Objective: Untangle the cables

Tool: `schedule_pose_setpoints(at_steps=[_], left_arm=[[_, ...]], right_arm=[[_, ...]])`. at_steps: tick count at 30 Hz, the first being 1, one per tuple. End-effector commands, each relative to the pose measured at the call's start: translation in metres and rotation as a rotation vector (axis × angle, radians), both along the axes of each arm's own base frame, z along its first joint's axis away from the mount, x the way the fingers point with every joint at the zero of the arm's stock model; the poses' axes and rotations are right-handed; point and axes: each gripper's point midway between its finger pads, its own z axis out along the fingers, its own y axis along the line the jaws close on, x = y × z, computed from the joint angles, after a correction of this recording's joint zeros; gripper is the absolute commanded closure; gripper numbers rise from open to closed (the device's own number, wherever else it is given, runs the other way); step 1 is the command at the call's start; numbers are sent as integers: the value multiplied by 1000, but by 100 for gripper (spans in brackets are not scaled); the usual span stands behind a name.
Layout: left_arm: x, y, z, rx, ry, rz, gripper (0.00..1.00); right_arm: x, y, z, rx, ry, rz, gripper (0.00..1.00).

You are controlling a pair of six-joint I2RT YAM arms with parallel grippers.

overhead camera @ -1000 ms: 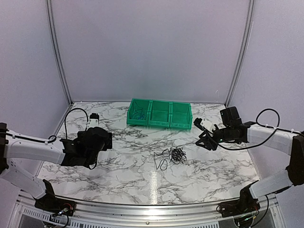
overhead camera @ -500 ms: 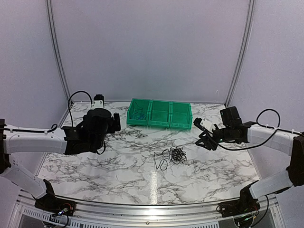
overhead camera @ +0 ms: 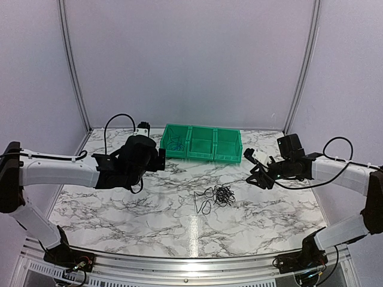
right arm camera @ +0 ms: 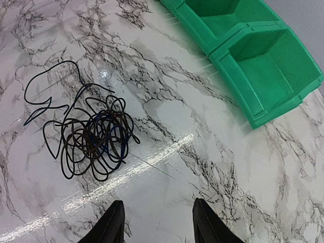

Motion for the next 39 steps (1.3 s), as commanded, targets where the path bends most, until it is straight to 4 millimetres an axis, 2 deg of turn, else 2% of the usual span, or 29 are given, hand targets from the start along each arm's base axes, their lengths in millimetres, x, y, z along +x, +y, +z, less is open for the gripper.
schedule_pose_setpoints(at_steps=[1, 6, 9, 10, 12, 15, 17, 19, 22, 27, 31, 39], left_arm=[[-20, -40, 14, -96, 24, -317, 1], [-31, -39, 26, -141, 31, -366, 1], [-33, -25, 31, -223, 46, -285, 1], [-32, -19, 28, -225, 57, -240, 1], [-33, -8, 8, -133, 166, -182, 1], [-38, -16, -7, 98, 270, -305, 1], [-41, -12, -12, 110, 273, -320, 1], [-50, -18, -18, 87, 270, -399, 1], [-67, -34, -19, 29, 295, -533, 3], [-90, -45, -11, -18, 275, -697, 12], [-96, -53, -10, -29, 294, -745, 17], [-100, -59, -12, -52, 325, -777, 24]], right_arm=[[1, 20, 22, 67, 3, 66, 53], [-11, 53, 14, 60, 136, 168, 53], [-15, 74, 10, 47, 176, 225, 53], [-15, 81, 7, 40, 189, 241, 53], [-16, 94, 2, 24, 215, 266, 53], [-14, 116, -7, -8, 252, 295, 53], [-12, 129, -17, -25, 286, 301, 53], [-7, 139, -24, -31, 326, 286, 53], [2, 144, -35, -52, 380, 253, 53], [8, 147, -51, -88, 442, 221, 53], [11, 148, -59, -104, 472, 196, 56], [6, 145, -66, -141, 494, 177, 56]])
